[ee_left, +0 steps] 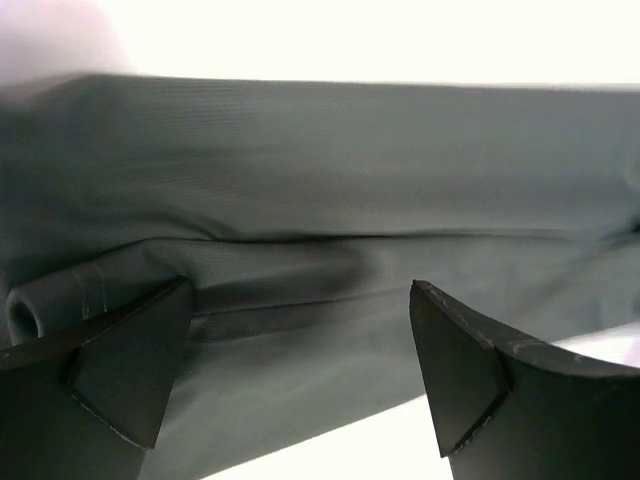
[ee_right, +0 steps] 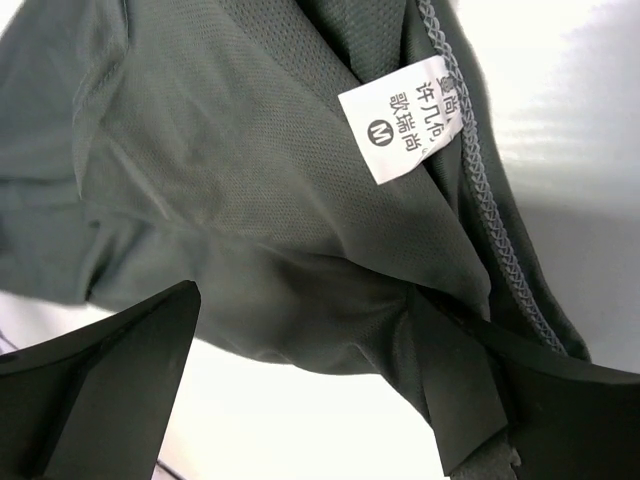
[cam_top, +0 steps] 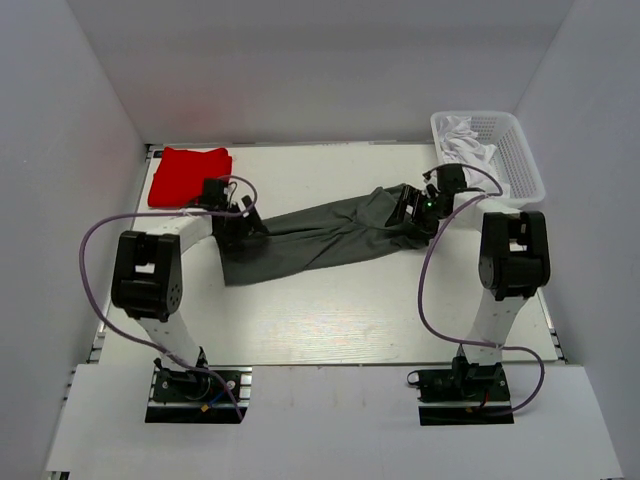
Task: Fold and stack the t-shirts
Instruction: Rotate the tshirt 90 degrees
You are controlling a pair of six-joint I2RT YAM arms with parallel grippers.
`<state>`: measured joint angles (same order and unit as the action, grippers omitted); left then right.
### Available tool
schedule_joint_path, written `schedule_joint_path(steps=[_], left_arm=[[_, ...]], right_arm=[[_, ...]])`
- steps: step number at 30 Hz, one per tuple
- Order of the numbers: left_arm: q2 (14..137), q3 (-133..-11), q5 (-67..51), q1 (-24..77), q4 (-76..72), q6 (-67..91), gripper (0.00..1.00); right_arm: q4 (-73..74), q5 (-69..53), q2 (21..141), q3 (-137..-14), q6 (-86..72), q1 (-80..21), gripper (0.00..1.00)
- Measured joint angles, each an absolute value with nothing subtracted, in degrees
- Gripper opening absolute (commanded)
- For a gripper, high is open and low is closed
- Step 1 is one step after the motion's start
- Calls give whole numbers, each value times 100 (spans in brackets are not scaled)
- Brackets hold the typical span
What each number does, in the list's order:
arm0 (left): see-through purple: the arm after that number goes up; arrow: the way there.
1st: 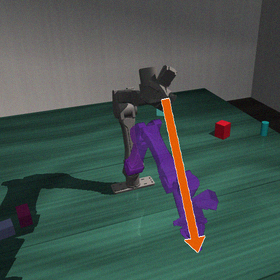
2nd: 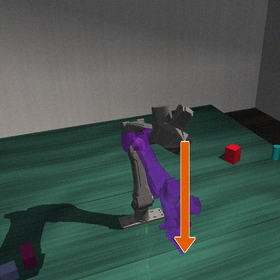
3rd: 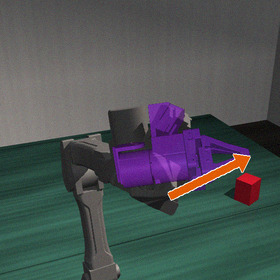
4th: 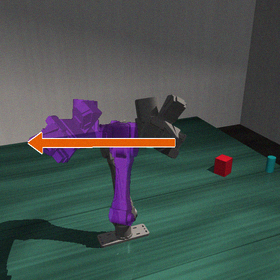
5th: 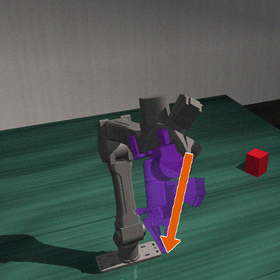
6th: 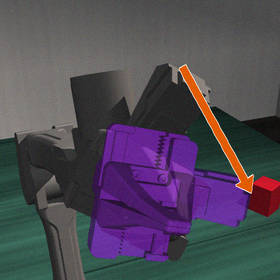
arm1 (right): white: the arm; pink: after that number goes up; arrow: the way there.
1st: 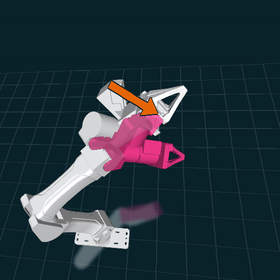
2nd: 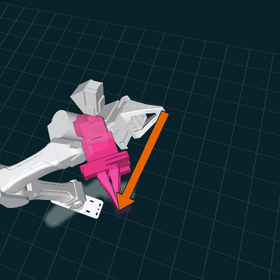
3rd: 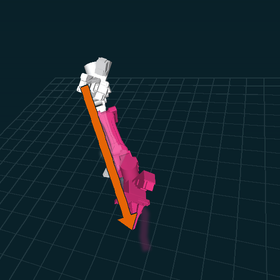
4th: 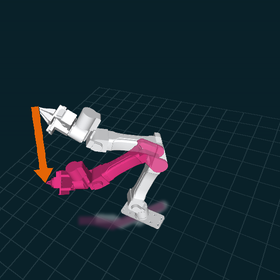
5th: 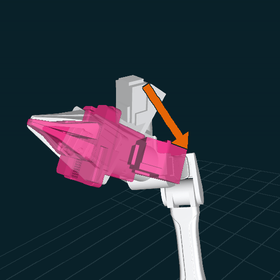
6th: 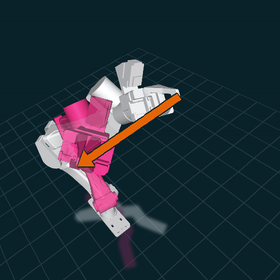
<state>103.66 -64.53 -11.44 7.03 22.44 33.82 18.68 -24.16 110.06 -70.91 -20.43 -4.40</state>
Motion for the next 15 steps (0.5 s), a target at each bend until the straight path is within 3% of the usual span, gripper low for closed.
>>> schedule_joint_path(steps=[8, 15], left_arm=[[8517, -4185, -2547, 1131, 2644, 3496, 100], [7529, -2875, -3927, 1730, 3573, 3933, 100]], right_arm=[[2263, -2047, 11998, -8654, -1870, -950, 90], [2950, -1920, 13952, -11885, -2091, -1660, 90]])
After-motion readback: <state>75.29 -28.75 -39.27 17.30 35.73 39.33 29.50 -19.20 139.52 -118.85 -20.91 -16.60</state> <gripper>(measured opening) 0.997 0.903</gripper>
